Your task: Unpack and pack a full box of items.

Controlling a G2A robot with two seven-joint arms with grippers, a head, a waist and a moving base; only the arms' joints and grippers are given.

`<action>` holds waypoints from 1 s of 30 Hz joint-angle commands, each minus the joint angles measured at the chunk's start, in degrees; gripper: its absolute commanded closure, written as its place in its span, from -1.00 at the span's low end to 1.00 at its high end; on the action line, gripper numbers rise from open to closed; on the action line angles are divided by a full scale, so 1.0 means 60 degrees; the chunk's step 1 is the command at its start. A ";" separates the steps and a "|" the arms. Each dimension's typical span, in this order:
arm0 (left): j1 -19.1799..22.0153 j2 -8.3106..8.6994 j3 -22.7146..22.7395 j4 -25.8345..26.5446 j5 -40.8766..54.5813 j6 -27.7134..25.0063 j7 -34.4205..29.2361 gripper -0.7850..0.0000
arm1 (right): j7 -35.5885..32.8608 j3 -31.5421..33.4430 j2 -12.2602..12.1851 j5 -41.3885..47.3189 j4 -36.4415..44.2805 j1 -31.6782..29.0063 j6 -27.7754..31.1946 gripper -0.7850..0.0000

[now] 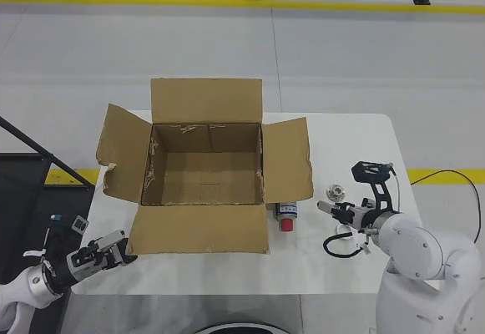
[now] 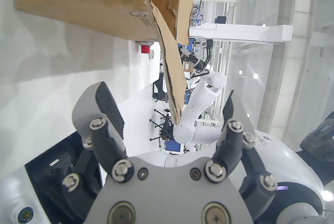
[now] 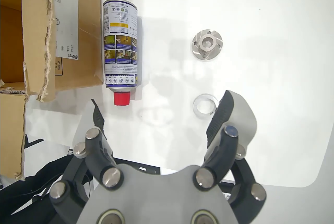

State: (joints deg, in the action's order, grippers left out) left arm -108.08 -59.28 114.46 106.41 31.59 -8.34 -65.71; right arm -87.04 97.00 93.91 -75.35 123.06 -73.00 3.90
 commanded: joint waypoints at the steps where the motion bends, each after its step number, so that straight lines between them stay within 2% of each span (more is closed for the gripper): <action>1: 0.0000 0.0000 0.0002 -0.0001 -0.0005 0.0003 0.0003 -1.00 | 0.0001 0.0000 0.0000 0.0002 0.0000 0.0000 0.0000 -1.00; 7: 0.0000 0.0000 0.0002 -0.0001 -0.0005 0.0003 0.0003 -1.00 | 0.0001 0.0000 0.0000 0.0002 0.0000 0.0000 0.0000 -1.00; 10: 0.0091 -0.0005 -0.0081 0.0065 -0.0129 0.0092 0.0409 -1.00 | 0.0514 -0.0016 -0.0011 0.0953 -0.0163 -0.0220 0.0083 -1.00; 15: 0.0011 -0.0032 0.0053 -0.0029 0.0376 -0.0175 0.0546 -1.00 | 0.1036 0.0330 -0.0165 0.1907 0.0066 -0.0636 0.1194 -1.00; 20: -0.0196 -0.0073 0.0234 -0.0242 0.0991 -0.0613 0.0465 -1.00 | 0.1182 0.0888 -0.0349 0.2195 -0.0191 -0.0848 0.1699 -1.00; 23: -0.0222 -0.0087 0.0233 -0.0325 0.1217 -0.0689 0.0413 -1.00 | 0.1253 0.1096 -0.0467 0.1878 -0.0598 -0.0793 0.1850 -1.00; 24: -0.0203 -0.0089 0.0209 -0.0359 0.1264 -0.0677 0.0390 -1.00 | 0.1307 0.1113 -0.0500 0.1737 -0.0811 -0.0746 0.1829 -0.97; 28: -0.0179 -0.0088 0.0190 -0.0374 0.1265 -0.0672 0.0388 -1.00 | 0.1529 0.1083 -0.0643 0.0895 -0.1613 -0.0485 0.1887 -0.53; 30: -0.0179 -0.0088 0.0190 -0.0374 0.1265 -0.0672 0.0388 -1.00 | 0.1669 0.0988 -0.0711 0.0264 -0.1946 -0.0373 0.1873 -0.40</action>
State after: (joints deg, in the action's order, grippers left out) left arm -109.15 -59.81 115.60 104.16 39.19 -12.37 -63.39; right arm -77.36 103.16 89.80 -71.97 112.23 -75.51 15.25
